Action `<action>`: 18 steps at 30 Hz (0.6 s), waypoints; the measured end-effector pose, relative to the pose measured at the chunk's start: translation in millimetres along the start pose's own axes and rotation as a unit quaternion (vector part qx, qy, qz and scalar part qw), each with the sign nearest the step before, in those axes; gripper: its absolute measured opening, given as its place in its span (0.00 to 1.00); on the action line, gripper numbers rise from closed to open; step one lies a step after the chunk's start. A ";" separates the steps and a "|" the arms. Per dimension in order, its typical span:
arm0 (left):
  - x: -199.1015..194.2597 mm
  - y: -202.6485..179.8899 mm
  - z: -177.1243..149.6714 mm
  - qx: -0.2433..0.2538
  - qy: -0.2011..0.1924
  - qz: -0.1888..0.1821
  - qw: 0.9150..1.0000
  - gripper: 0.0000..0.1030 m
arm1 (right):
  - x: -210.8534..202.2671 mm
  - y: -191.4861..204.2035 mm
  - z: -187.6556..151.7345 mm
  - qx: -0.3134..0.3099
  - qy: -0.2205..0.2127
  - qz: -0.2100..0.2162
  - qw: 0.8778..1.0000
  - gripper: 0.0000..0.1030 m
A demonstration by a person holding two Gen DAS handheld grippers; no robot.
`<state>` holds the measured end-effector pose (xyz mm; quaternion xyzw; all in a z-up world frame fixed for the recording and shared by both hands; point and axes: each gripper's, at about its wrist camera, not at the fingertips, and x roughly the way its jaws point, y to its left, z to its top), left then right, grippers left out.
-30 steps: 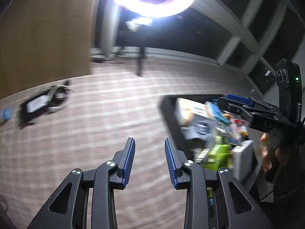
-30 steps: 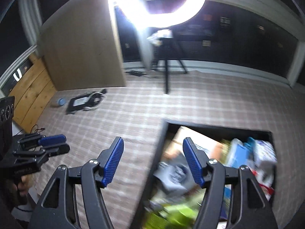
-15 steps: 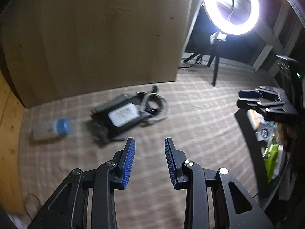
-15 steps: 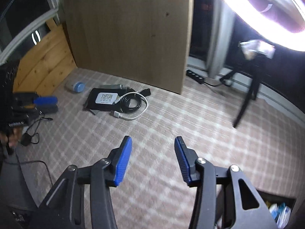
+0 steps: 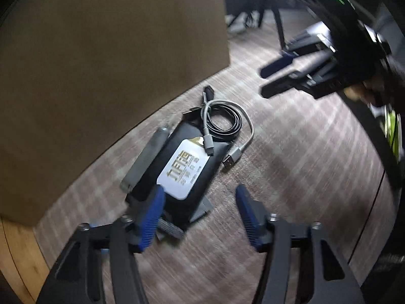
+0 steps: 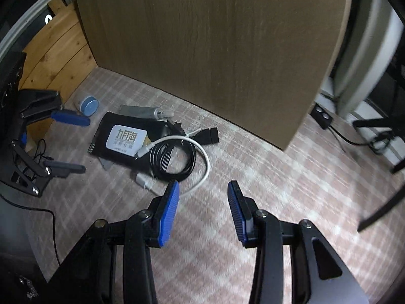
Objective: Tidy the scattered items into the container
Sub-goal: 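Move both tools back to the black wet-wipe pack and cable, then grasp the black wet-wipe pack with the left tool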
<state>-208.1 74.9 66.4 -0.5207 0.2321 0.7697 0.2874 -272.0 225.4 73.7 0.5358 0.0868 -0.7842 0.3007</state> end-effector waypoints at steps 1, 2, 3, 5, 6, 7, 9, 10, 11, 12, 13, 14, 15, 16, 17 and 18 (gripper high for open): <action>4.1 -0.8 3.6 0.014 0.005 0.001 1.000 0.61 | 3.9 -1.0 2.0 -0.001 0.003 0.007 1.000 0.38; 8.3 -1.6 6.9 0.027 0.011 0.002 1.000 0.62 | 7.3 -2.2 3.9 -0.003 0.004 0.009 1.000 0.38; 14.1 -2.5 10.7 0.041 0.018 0.006 0.999 0.64 | 10.8 -3.5 5.8 -0.006 0.006 0.008 1.000 0.38; 25.2 -2.8 15.7 0.061 0.031 0.013 0.998 0.65 | 17.6 -5.7 9.6 -0.012 0.011 0.006 1.000 0.38; 30.1 -2.5 17.2 0.067 0.036 0.017 0.997 0.65 | 21.1 -7.1 11.1 -0.013 0.015 0.006 1.000 0.38; 35.3 -2.3 18.5 0.073 0.042 0.019 0.996 0.65 | 24.3 -8.5 12.5 -0.015 0.018 0.007 1.000 0.38; 44.3 -2.5 19.9 0.084 0.051 0.018 0.995 0.65 | 31.1 -9.8 14.7 -0.018 0.025 0.009 0.999 0.38; 47.8 -3.1 20.0 0.089 0.053 0.017 0.994 0.65 | 34.5 -10.0 15.6 -0.020 0.028 0.010 0.999 0.38; 50.9 -3.8 20.0 0.093 0.056 0.016 0.994 0.65 | 37.2 -10.0 16.4 -0.022 0.031 0.011 0.999 0.38; 53.9 -4.5 19.9 0.097 0.057 0.017 0.993 0.65 | 40.0 -9.3 17.3 -0.024 0.034 0.011 0.999 0.38; 56.6 -5.1 19.9 0.101 0.058 0.019 0.993 0.65 | 42.5 -8.2 18.3 -0.027 0.035 0.010 0.999 0.38; 58.9 -5.6 19.9 0.105 0.058 0.019 0.993 0.65 | 44.6 -7.6 19.5 -0.030 0.036 0.010 0.999 0.38; 60.6 -5.9 19.9 0.109 0.058 0.018 0.992 0.65 | 46.3 -7.1 20.8 -0.032 0.036 0.010 0.999 0.38; 62.0 -6.2 20.0 0.112 0.057 0.018 0.992 0.65 | 47.6 -6.5 22.0 -0.034 0.037 0.011 0.999 0.38; 63.1 -6.7 20.1 0.116 0.055 0.017 0.992 0.65 | 48.6 -5.7 23.6 -0.037 0.037 0.010 0.999 0.38; 63.9 -7.1 20.4 0.120 0.053 0.017 0.991 0.66 | 49.5 -4.6 25.2 -0.039 0.036 0.009 0.999 0.38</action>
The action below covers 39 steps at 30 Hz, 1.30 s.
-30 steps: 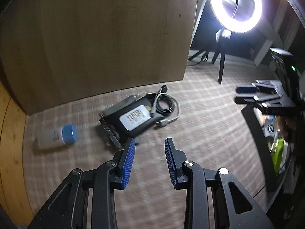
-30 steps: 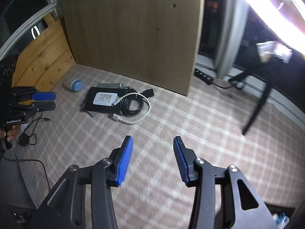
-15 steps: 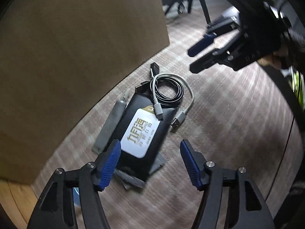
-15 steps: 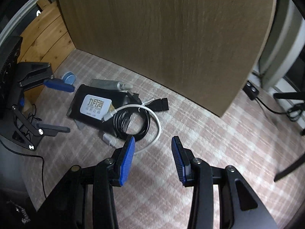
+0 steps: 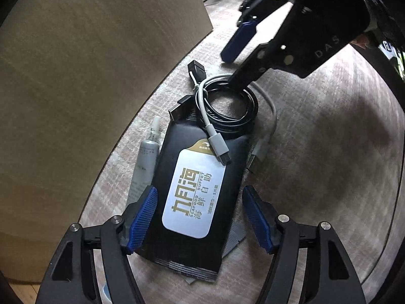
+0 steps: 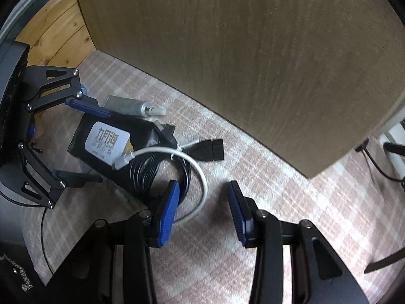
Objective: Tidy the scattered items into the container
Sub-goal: 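Grasp the black wet-wipe pack with the left tool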
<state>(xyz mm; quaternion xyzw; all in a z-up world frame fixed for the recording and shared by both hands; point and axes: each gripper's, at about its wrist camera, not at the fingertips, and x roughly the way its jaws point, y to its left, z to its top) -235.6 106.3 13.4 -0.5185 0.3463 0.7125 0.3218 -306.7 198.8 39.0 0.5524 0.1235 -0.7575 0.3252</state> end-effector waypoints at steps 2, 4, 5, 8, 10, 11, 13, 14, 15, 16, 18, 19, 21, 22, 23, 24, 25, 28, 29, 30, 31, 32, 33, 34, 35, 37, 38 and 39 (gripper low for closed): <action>2.0 0.8 1.3 0.002 -0.003 0.000 1.000 0.66 | 1.1 1.3 2.8 -0.005 0.001 -0.003 1.000 0.38; 3.9 1.7 2.7 0.003 -0.005 0.000 1.000 0.68 | 2.7 3.3 4.5 -0.012 0.002 -0.006 1.000 0.36; 4.8 1.6 3.3 0.005 -0.006 0.001 1.000 0.69 | 3.4 4.1 4.7 -0.016 0.003 -0.009 1.000 0.35; 6.9 2.4 5.0 0.001 -0.011 -0.003 1.000 0.72 | 3.4 4.8 3.5 -0.020 0.004 -0.013 1.000 0.28; 6.8 3.1 4.5 -0.004 -0.014 -0.007 1.000 0.71 | 2.1 3.4 1.1 -0.016 0.007 -0.009 1.000 0.20; 6.5 2.9 3.8 -0.008 -0.016 -0.009 1.000 0.69 | 2.4 4.4 0.1 -0.016 0.010 -0.008 1.000 0.18; 5.8 1.6 2.6 -0.013 -0.017 -0.016 1.000 0.68 | 2.1 7.4 -3.0 -0.022 0.015 -0.011 1.000 0.16; 5.3 0.6 2.2 -0.014 -0.018 -0.019 1.000 0.67 | 1.6 8.2 -4.6 -0.024 0.017 -0.011 1.000 0.16; 4.6 -1.7 1.8 -0.015 -0.017 -0.026 0.999 0.66 | 0.8 8.3 -6.4 -0.023 0.020 -0.010 0.999 0.16; 3.8 -4.5 1.4 -0.014 -0.017 -0.031 0.999 0.66 | -0.3 7.9 -8.8 -0.020 0.021 -0.007 1.000 0.15; 2.1 -12.1 0.8 -0.009 -0.017 -0.035 0.999 0.66 | -2.9 6.2 -14.6 -0.015 0.024 0.000 1.000 0.14; 1.1 -16.8 0.5 -0.007 -0.017 -0.037 0.999 0.65 | -3.9 5.4 -17.1 -0.014 0.025 0.001 1.000 0.13; -1.1 -25.4 0.2 -0.006 -0.020 -0.042 0.999 0.65 | -6.4 3.8 -22.5 -0.010 0.027 0.003 1.000 0.13; -2.1 -29.2 0.1 -0.005 -0.021 -0.044 0.999 0.65 | -7.6 4.0 -26.4 -0.006 0.028 0.004 1.000 0.12; -2.8 -32.8 -0.1 -0.004 -0.023 -0.042 0.999 0.65 | -9.0 4.2 -30.3 -0.003 0.028 0.005 1.000 0.12; -3.5 -37.0 -0.6 -0.002 -0.024 -0.037 0.999 0.65 | -10.7 3.4 -33.9 0.000 0.029 0.007 1.000 0.12; -4.0 -39.7 -1.0 -0.002 -0.025 -0.034 0.999 0.64 | -12.3 2.5 -37.1 0.003 0.029 0.008 1.000 0.12; -6.1 -42.1 -1.5 -0.017 -0.027 -0.037 0.999 0.63 | -16.7 -4.2 -46.4 0.017 0.029 0.015 0.999 0.12; -6.8 -42.8 -1.6 -0.021 -0.028 -0.038 0.999 0.62 | -19.3 -6.3 -49.9 0.020 0.029 0.012 0.999 0.12; -7.6 -43.9 -2.0 -0.026 -0.029 -0.039 0.998 0.62 | -20.8 -6.8 -52.3 0.021 0.029 0.004 0.999 0.12; -8.6 -45.8 -2.5 -0.029 -0.031 -0.040 0.998 0.62 | -21.0 -6.7 -53.4 0.020 0.029 -0.006 0.999 0.12; -9.6 -48.0 -3.0 -0.032 -0.032 -0.041 0.998 0.61 | -22.3 -6.8 -55.1 0.019 0.029 -0.015 0.999 0.12; -10.6 -50.7 -3.6 -0.035 -0.034 -0.041 0.998 0.61 | -24.6 -7.1 -57.5 0.018 0.030 -0.021 0.999 0.12; -11.9 -53.9 -4.1 -0.039 -0.036 -0.041 0.998 0.60 | -26.7 -7.5 -59.5 0.017 0.030 -0.023 0.999 0.12; -13.3 -57.4 -4.6 -0.044 -0.039 -0.041 0.997 0.60 | -29.0 -7.5 -61.3 0.019 0.028 -0.025 0.999 0.12; -16.3 -66.9 -11.9 -0.053 -0.046 -0.041 0.997 0.58 | -37.2 -6.5 -65.5 0.027 0.017 -0.028 0.999 0.15; -18.6 -71.5 -15.1 -0.059 -0.052 -0.038 0.996 0.55 | -42.8 -6.0 -67.4 0.032 0.007 -0.028 0.999 0.22; -22.7 -75.1 -15.1 -0.066 -0.060 -0.034 0.995 0.47 | -49.9 -6.0 -69.7 0.040 -0.004 -0.028 0.999 0.26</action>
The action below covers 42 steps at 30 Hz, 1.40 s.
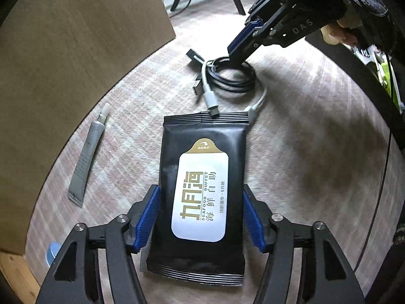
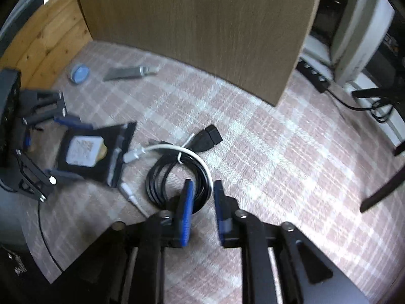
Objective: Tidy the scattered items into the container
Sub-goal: 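Grasp the black wet-wipe pack with the left tool, then carry the wet-wipe pack over the black box and open the left tool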
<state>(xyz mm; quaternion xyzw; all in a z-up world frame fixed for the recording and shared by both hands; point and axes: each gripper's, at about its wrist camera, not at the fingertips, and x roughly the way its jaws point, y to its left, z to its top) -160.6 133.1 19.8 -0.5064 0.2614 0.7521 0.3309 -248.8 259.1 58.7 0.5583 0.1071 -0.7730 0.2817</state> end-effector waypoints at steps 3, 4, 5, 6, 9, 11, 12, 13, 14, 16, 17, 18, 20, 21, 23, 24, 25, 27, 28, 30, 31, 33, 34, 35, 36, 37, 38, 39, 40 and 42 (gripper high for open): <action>-10.1 -6.4 3.2 -0.024 -0.012 -0.012 1.000 0.23 | -21.6 -1.3 -9.2 0.037 -0.031 0.020 0.999 0.40; -9.4 -7.7 4.3 -0.029 -0.006 -0.018 0.999 0.22 | -26.7 -1.0 -13.3 0.054 -0.038 0.039 0.997 0.40; -8.8 -22.3 0.2 -0.033 -0.003 -0.015 0.999 0.21 | -29.7 -0.1 -17.2 0.068 -0.043 0.057 0.995 0.40; -9.4 -26.2 -3.1 -0.033 -0.005 -0.011 0.999 0.19 | -31.9 2.0 -21.6 0.085 -0.048 0.076 0.992 0.40; -13.8 -0.3 -13.9 -0.038 -0.003 -0.039 0.999 0.08 | -25.1 16.3 -34.1 0.126 -0.044 0.140 0.981 0.39; -22.7 6.4 -23.8 -0.035 0.002 -0.037 0.999 0.23 | -15.8 31.0 -39.7 0.125 -0.034 0.148 0.980 0.39; -22.0 3.9 -24.4 -0.030 0.002 -0.030 0.999 0.47 | -9.8 38.2 -41.8 0.122 -0.026 0.146 0.981 0.39; -24.5 4.5 -24.9 -0.026 -0.001 -0.022 0.999 0.58 | -4.0 43.6 -43.4 0.125 -0.020 0.146 0.981 0.39; -29.4 7.9 -25.2 -0.024 -0.004 -0.016 1.000 0.65 | 0.9 46.5 -44.4 0.132 -0.016 0.152 0.979 0.39; -26.3 22.6 -22.8 -0.033 0.002 -0.020 0.999 0.64 | 11.6 54.7 -44.3 0.147 -0.014 0.163 0.976 0.39; -20.3 32.3 -18.5 -0.037 0.006 -0.021 0.999 0.64 | 17.2 60.7 -42.4 0.150 -0.015 0.162 0.975 0.39; -16.2 38.5 -17.6 -0.040 0.012 -0.023 0.999 0.64 | 22.7 65.3 -38.9 0.154 -0.016 0.161 0.975 0.39; -14.4 44.7 -21.0 -0.047 0.019 -0.045 0.998 0.64 | 32.4 70.5 -31.8 0.164 -0.016 0.162 0.973 0.40; -15.6 44.1 -23.6 -0.048 0.022 -0.056 0.997 0.64 | 33.9 70.0 -29.9 0.169 -0.016 0.162 0.972 0.40; -9.5 41.8 -25.4 -0.043 0.030 -0.070 0.996 0.65 | 38.4 69.6 -27.1 0.174 -0.015 0.164 0.971 0.40; -13.2 39.0 -28.7 -0.039 0.028 -0.073 0.996 0.66 | 39.9 69.7 -25.4 0.177 -0.018 0.167 0.970 0.39; -12.2 37.5 -29.2 -0.039 0.025 -0.076 0.996 0.66 | 40.6 69.8 -23.6 0.182 -0.021 0.169 0.968 0.39; -7.5 36.6 -29.2 -0.051 0.025 -0.098 0.994 0.67 | 43.2 70.5 -19.9 0.188 -0.026 0.168 0.967 0.40; -4.9 36.1 -29.3 -0.058 0.023 -0.105 0.993 0.67 | 44.2 70.5 -18.5 0.191 -0.030 0.166 0.967 0.40; -5.3 33.7 -31.1 -0.069 0.014 -0.103 0.992 0.67 | 45.3 70.9 -17.3 0.194 -0.037 0.164 0.966 0.40; -6.0 32.8 -32.0 -0.077 0.010 -0.105 0.992 0.67 | 45.7 71.6 -16.7 0.197 -0.041 0.162 0.966 0.40; -7.5 32.8 -33.5 -0.101 0.003 -0.112 0.989 0.66 | 45.5 72.6 -16.0 0.203 -0.048 0.159 0.965 0.40; -8.8 32.3 -34.4 -0.113 -0.002 -0.119 0.986 0.63 | 44.7 72.5 -16.2 0.206 -0.051 0.157 0.964 0.40; -9.7 31.0 -35.0 -0.122 -0.004 -0.122 0.985 0.49 | 44.6 73.3 -16.3 0.209 -0.055 0.155 0.964 0.40; -10.6 28.4 -35.7 -0.128 -0.006 -0.121 0.984 0.33 | 44.2 74.4 -17.3 0.210 -0.059 0.152 0.964 0.40; -11.4 24.6 -36.3 -0.131 -0.007 -0.116 0.985 0.29 | 43.0 74.6 -19.2 0.210 -0.062 0.150 0.964 0.38; -12.7 21.5 -37.5 -0.135 -0.009 -0.112 0.984 0.28 | 41.5 73.9 -21.7 0.211 -0.062 0.149 0.964 0.31; -13.6 18.9 -38.9 -0.141 -0.011 -0.113 0.983 0.26 | 41.2 72.9 -24.2 0.213 -0.061 0.151 0.963 0.27; -13.2 16.2 -39.4 -0.144 -0.013 -0.114 0.983 0.25 | 41.4 71.5 -26.7 0.218 -0.061 0.157 0.961 0.24; -15.0 14.6 -41.6 -0.158 -0.021 -0.113 0.981 0.19 | 38.8 67.7 -32.5 0.231 -0.066 0.171 0.955 0.23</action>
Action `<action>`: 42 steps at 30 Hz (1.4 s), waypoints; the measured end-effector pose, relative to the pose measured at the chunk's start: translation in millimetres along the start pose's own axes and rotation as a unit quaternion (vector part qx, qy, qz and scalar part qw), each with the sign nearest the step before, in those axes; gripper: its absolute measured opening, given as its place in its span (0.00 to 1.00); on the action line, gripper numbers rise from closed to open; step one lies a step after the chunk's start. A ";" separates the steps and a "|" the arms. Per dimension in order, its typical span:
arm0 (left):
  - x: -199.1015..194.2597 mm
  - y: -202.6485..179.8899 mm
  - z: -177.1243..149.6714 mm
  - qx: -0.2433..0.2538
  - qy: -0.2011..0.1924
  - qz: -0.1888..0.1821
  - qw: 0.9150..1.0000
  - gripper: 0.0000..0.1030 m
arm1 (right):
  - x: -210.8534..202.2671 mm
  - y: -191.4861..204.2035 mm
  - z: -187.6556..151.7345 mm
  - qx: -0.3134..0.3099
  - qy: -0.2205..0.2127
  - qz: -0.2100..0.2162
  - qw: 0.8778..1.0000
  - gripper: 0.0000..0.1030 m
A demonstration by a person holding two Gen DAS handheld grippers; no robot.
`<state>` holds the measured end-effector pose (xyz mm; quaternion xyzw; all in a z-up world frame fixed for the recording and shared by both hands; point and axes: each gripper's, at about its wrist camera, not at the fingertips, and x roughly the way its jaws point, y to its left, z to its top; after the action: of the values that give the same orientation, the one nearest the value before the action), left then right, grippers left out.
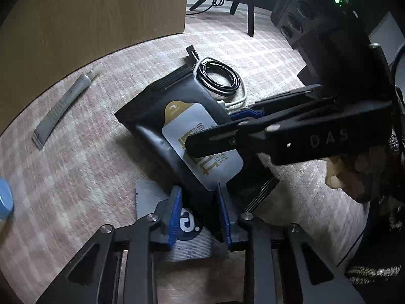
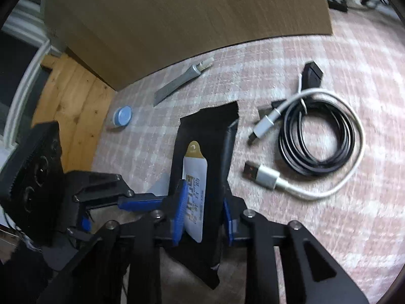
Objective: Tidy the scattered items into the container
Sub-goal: 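Carry the wet-wipe pack over the black box and open the left tool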
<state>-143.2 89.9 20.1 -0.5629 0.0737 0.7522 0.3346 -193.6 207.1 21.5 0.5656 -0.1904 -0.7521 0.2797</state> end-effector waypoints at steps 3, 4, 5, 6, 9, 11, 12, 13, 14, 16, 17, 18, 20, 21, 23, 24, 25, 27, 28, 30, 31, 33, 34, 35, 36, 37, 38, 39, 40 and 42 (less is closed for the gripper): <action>-5.2 1.0 -3.8 -0.028 -0.011 -0.012 0.999 0.14 | -9.9 -0.7 -4.7 0.006 -0.006 0.012 1.000 0.19; -7.2 -1.0 -4.7 -0.030 -0.013 -0.013 0.999 0.13 | -14.6 0.0 -6.7 0.005 -0.008 0.015 1.000 0.18; -7.7 -5.0 -4.3 -0.028 -0.015 -0.011 0.999 0.13 | -19.2 0.6 -8.6 0.005 -0.010 0.018 1.000 0.17; -9.2 -9.7 -3.9 -0.023 -0.017 -0.009 1.000 0.12 | -25.0 1.2 -10.5 0.006 -0.014 0.021 1.000 0.17; -16.4 -23.1 0.0 -0.012 -0.022 -0.007 1.000 0.12 | -43.3 2.4 -15.0 0.005 -0.028 0.023 0.999 0.16; -21.3 -33.8 5.4 -0.004 -0.030 -0.008 1.000 0.12 | -59.2 2.3 -18.5 0.005 -0.040 0.026 0.999 0.15; -21.9 -39.8 8.2 0.000 -0.033 -0.009 0.999 0.12 | -68.4 1.6 -20.7 0.006 -0.047 0.026 0.999 0.15; -22.5 -46.8 12.4 0.006 -0.037 -0.011 0.999 0.12 | -78.9 0.5 -23.6 0.006 -0.055 0.024 0.998 0.14; -22.1 -54.7 17.4 0.014 -0.040 -0.013 0.999 0.12 | -88.7 -0.9 -26.8 0.007 -0.063 0.021 0.998 0.14; -22.6 -73.8 26.8 0.029 -0.046 -0.018 0.998 0.12 | -110.2 -5.2 -34.8 0.010 -0.080 0.013 0.997 0.14; -22.1 -83.4 31.7 0.038 -0.048 -0.021 0.998 0.12 | -121.7 -8.0 -39.4 0.012 -0.088 0.008 0.996 0.14; -21.0 -94.7 37.3 0.047 -0.050 -0.025 0.997 0.12 | -134.9 -12.2 -45.0 0.015 -0.098 0.001 0.995 0.14; -19.4 -119.3 47.6 0.067 -0.055 -0.034 0.996 0.12 | -161.2 -23.8 -56.3 0.025 -0.115 -0.010 0.993 0.14; -17.9 -132.1 52.6 0.077 -0.059 -0.039 0.995 0.12 | -174.7 -30.5 -62.3 0.033 -0.124 -0.015 0.992 0.14; -12.1 -160.7 64.9 0.095 -0.065 -0.052 0.992 0.12 | -207.2 -49.1 -76.5 0.050 -0.144 -0.026 0.988 0.14; -8.1 -178.5 71.5 0.107 -0.067 -0.063 0.990 0.12 | -221.8 -57.9 -84.0 0.060 -0.154 -0.032 0.986 0.14; -6.4 -192.3 75.7 0.117 -0.069 -0.072 0.988 0.12 | -236.6 -66.8 -92.1 0.071 -0.165 -0.038 0.983 0.14; -7.4 -216.5 82.0 0.139 -0.072 -0.087 0.984 0.07 | -265.9 -85.2 -109.6 0.094 -0.184 -0.048 0.977 0.13; -4.7 -232.5 86.7 0.151 -0.071 -0.099 0.981 0.01 | -280.1 -94.0 -118.4 0.105 -0.193 -0.054 0.974 0.13; 1.4 -266.7 95.8 0.174 -0.071 -0.119 0.975 0.00 | -305.1 -108.5 -134.7 0.120 -0.210 -0.071 0.968 0.13; 3.9 -281.7 99.4 0.186 -0.072 -0.123 0.972 0.00 | -317.7 -115.4 -143.1 0.127 -0.219 -0.079 0.964 0.10; 13.0 -312.6 105.8 0.210 -0.068 -0.129 0.967 0.00 | -339.2 -126.5 -157.3 0.143 -0.235 -0.092 0.957 0.08; 17.6 -325.0 107.8 0.219 -0.066 -0.134 0.964 0.00 | -349.8 -131.7 -163.9 0.149 -0.243 -0.102 0.953 0.08; 22.5 -334.8 109.2 0.226 -0.063 -0.139 0.962 0.00 | -359.0 -136.8 -169.5 0.154 -0.248 -0.117 0.949 0.08; 28.3 -344.6 109.8 0.233 -0.059 -0.141 0.960 0.00 | -366.0 -140.8 -174.5 0.158 -0.251 -0.133 0.946 0.08; 33.1 -350.9 108.9 0.238 -0.054 -0.142 0.959 0.00 | -370.8 -143.8 -178.9 0.159 -0.251 -0.145 0.944 0.08; 36.4 -353.9 107.9 0.238 -0.052 -0.143 0.959 0.00 | -376.3 -146.4 -182.8 0.160 -0.250 -0.151 0.943 0.08; 37.6 -354.1 107.4 0.232 -0.052 -0.142 0.961 0.00 | -381.1 -147.5 -185.4 0.160 -0.249 -0.152 0.943 0.08; 37.3 -352.7 107.7 0.225 -0.053 -0.143 0.962 0.00 | -385.0 -146.6 -187.9 0.158 -0.250 -0.158 0.942 0.08; 33.2 -344.4 107.3 0.216 -0.053 -0.139 0.965 0.00 | -385.9 -140.2 -189.7 0.145 -0.251 -0.181 0.940 0.08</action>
<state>-31.5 419.6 120.0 -0.4412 0.1373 0.6936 0.5527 37.8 566.4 169.6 0.4182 -0.2554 -0.8717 -0.0031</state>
